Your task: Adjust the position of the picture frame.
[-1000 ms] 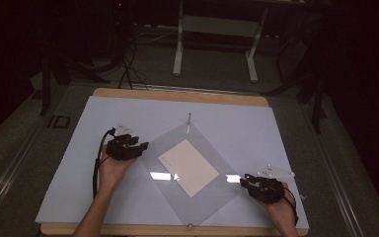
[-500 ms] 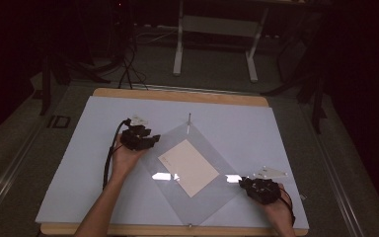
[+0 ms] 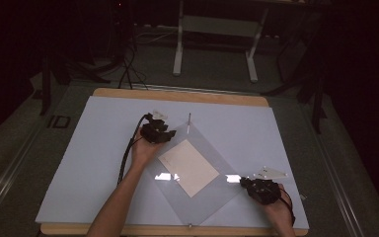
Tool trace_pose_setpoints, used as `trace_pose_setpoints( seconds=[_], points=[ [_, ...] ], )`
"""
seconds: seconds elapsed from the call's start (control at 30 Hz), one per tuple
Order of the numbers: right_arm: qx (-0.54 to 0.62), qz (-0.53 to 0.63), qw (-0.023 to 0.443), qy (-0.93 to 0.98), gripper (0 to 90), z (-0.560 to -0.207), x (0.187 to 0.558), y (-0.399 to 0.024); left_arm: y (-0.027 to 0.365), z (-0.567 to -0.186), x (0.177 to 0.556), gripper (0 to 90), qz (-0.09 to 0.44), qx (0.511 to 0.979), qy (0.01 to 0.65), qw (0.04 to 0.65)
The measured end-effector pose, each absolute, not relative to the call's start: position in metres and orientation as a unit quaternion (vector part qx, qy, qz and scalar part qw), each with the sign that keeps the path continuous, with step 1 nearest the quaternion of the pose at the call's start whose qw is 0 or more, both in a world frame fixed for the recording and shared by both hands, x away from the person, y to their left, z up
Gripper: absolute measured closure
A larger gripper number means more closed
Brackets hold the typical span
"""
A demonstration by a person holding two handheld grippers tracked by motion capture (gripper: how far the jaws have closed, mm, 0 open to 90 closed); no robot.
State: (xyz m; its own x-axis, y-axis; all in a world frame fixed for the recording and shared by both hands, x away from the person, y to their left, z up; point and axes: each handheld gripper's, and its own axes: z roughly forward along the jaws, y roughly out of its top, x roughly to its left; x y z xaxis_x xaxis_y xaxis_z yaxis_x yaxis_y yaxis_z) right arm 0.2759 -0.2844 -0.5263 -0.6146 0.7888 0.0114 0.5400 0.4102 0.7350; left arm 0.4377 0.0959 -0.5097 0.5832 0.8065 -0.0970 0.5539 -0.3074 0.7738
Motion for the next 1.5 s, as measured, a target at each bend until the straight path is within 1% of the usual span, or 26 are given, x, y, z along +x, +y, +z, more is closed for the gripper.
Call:
trace_pose_setpoints(
  seconds=[0.13,0.3,0.43,0.57,0.63,0.8,0.9,1.13,1.17,1.2,1.27,1.5],
  points=[
    [0.408,0.366,0.171,0.819,84.8,-0.527,0.276,-0.285,0.092,-0.511,0.448,56.1,0.153,0.784,0.435,0.415],
    [0.416,0.374,0.164,0.813,84.2,-0.528,0.276,-0.286,0.081,-0.512,0.461,56.9,0.160,0.800,0.426,0.390],
    [0.419,0.374,0.165,0.811,84.2,-0.528,0.275,-0.286,0.072,-0.509,0.473,57.0,0.157,0.802,0.427,0.388],
    [0.420,0.377,0.165,0.809,84.1,-0.529,0.275,-0.286,0.066,-0.510,0.480,57.0,0.139,0.792,0.435,0.406],
    [0.421,0.377,0.164,0.808,84.0,-0.529,0.275,-0.286,0.062,-0.513,0.484,57.0,0.137,0.797,0.433,0.399],
    [0.423,0.380,0.163,0.807,83.9,-0.529,0.275,-0.286,0.050,-0.517,0.492,58.2,0.136,0.791,0.436,0.408],
    [0.424,0.380,0.161,0.806,83.9,-0.529,0.275,-0.286,0.044,-0.521,0.498,60.0,0.126,0.788,0.444,0.407],
    [0.426,0.380,0.161,0.805,83.8,-0.529,0.275,-0.286,0.020,-0.518,0.512,67.2,0.132,0.799,0.439,0.389],
    [0.426,0.380,0.162,0.805,83.8,-0.529,0.275,-0.286,0.019,-0.520,0.515,68.9,0.129,0.795,0.449,0.386],
    [0.425,0.380,0.162,0.805,83.8,-0.530,0.275,-0.286,0.019,-0.520,0.517,73.6,0.130,0.792,0.456,0.384],
    [0.428,0.383,0.160,0.803,83.7,-0.530,0.275,-0.286,0.020,-0.521,0.520,78.1,0.125,0.791,0.459,0.384],
    [0.441,0.389,0.153,0.795,82.9,-0.531,0.276,-0.286,0.015,-0.523,0.522,79.5,0.138,0.806,0.444,0.366]
  ],
)
